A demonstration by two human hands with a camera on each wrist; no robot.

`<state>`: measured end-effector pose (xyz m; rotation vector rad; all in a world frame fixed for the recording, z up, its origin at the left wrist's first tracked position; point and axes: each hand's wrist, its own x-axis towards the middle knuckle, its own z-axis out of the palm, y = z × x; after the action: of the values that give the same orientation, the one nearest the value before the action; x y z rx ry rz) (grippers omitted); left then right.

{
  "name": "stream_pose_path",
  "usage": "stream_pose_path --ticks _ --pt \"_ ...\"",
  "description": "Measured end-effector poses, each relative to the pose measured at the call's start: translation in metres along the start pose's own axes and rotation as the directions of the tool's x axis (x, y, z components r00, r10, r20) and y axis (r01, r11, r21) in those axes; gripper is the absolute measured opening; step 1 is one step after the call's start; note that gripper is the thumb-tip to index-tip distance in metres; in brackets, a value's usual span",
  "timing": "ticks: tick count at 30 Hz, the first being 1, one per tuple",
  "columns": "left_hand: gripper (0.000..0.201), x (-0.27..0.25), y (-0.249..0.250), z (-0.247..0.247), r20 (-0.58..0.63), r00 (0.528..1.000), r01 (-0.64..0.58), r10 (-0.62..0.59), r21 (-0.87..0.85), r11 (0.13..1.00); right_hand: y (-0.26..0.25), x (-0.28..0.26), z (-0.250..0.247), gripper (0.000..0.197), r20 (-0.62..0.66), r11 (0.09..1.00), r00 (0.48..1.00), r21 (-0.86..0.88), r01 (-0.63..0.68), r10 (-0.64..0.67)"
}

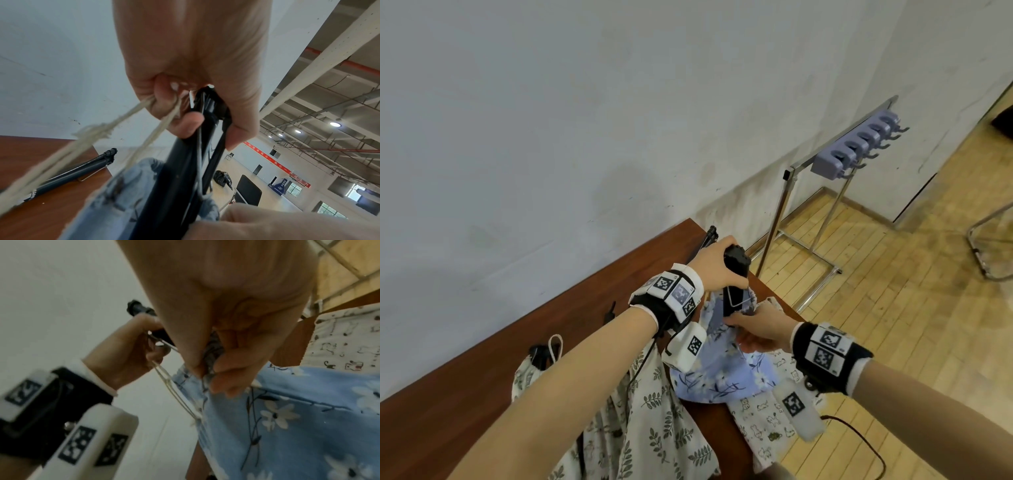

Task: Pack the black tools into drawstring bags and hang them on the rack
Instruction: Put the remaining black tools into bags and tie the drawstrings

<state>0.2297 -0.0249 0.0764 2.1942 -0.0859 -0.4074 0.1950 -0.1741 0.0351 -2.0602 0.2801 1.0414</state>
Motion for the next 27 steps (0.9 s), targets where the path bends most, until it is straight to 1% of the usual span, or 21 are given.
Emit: stream_pose_path --ticks 2,4,6,8,11,13,14,15,16,17,18,19,20,21,22,25,27 --pt "0.05 0.0 0.001 0.001 0.003 1.0 -0.004 0.004 -0.002 1.0 0.001 0.004 0.001 0.023 -0.024 0.999 1.0 0.038 -0.006 0.007" --pt "0.048 -0.001 -0.001 0.0 0.008 1.0 -0.005 0.004 0.004 1.0 0.003 0.003 -0.004 0.013 0.022 0.994 0.999 0.092 -0.051 0.049" --pt "0.048 -0.004 -0.004 -0.003 -0.002 1.0 0.002 -0.002 0.017 1.0 0.008 -0.002 -0.012 0.02 0.045 0.996 0.998 0.076 -0.051 0.047" --pt "0.048 -0.005 -0.009 -0.006 -0.022 1.0 0.004 -0.003 0.035 0.999 0.012 -0.01 -0.019 0.025 0.056 1.0 0.998 0.003 -0.017 0.017" --pt "0.047 -0.008 -0.012 -0.012 -0.035 0.999 0.012 -0.01 0.041 0.999 0.018 -0.023 -0.035 0.024 0.16 0.998 0.987 -0.069 0.002 0.009" --pt "0.046 -0.01 -0.013 -0.014 -0.028 1.0 0.003 0.0 0.097 0.995 0.017 -0.034 -0.046 0.03 0.193 0.987 0.98 -0.159 -0.013 0.044" --pt "0.045 -0.011 -0.013 -0.014 -0.025 1.0 -0.003 0.006 0.128 0.992 0.016 -0.039 -0.053 0.035 0.172 0.981 0.984 -0.195 -0.014 0.049" --pt "0.044 -0.012 -0.014 -0.014 -0.029 1.0 -0.004 0.008 0.152 0.988 0.014 -0.043 -0.06 0.04 0.119 0.977 0.992 -0.212 -0.01 0.036" --pt "0.044 -0.013 -0.015 -0.013 -0.037 0.999 -0.005 0.011 0.164 0.986 0.011 -0.047 -0.067 0.041 0.062 0.981 0.998 -0.193 0.006 0.006" --pt "0.044 -0.013 -0.015 -0.012 -0.046 0.999 -0.005 0.013 0.167 0.986 0.008 -0.049 -0.074 0.042 0.018 0.991 1.0 -0.132 0.026 -0.024" --pt "0.044 -0.013 -0.015 -0.012 -0.048 0.999 -0.007 0.015 0.17 0.985 0.005 -0.051 -0.08 0.043 -0.004 0.999 0.999 -0.031 0.043 -0.043" --pt "0.044 -0.013 -0.014 -0.011 -0.041 0.999 -0.01 0.017 0.177 0.984 0.001 -0.053 -0.085 0.043 0.004 0.992 0.998 0.11 0.055 -0.055" --pt "0.044 -0.013 -0.012 -0.011 -0.027 0.999 -0.017 0.023 0.188 0.982 -0.003 -0.056 -0.087 0.042 0.023 0.963 0.997 0.264 0.059 -0.067" --pt "0.045 -0.013 -0.011 -0.011 -0.012 1.0 -0.023 0.026 0.201 0.979 -0.007 -0.059 -0.088 0.041 0.042 0.914 0.996 0.402 0.058 -0.082" --pt "0.045 -0.014 -0.009 -0.01 0.0 1.0 -0.029 0.03 0.211 0.977 -0.011 -0.062 -0.088 0.041 0.051 0.87 0.994 0.489 0.06 -0.097" --pt "0.046 -0.016 -0.002 -0.005 0.019 0.999 -0.053 0.05 0.234 0.971 -0.025 -0.075 -0.085 0.034 0.067 0.821 0.98 0.559 0.12 -0.189" --pt "0.046 -0.018 0.002 0.0 0.03 0.998 -0.069 0.063 0.253 0.965 -0.034 -0.083 -0.087 0.036 0.096 0.76 0.964 0.636 0.133 -0.249"
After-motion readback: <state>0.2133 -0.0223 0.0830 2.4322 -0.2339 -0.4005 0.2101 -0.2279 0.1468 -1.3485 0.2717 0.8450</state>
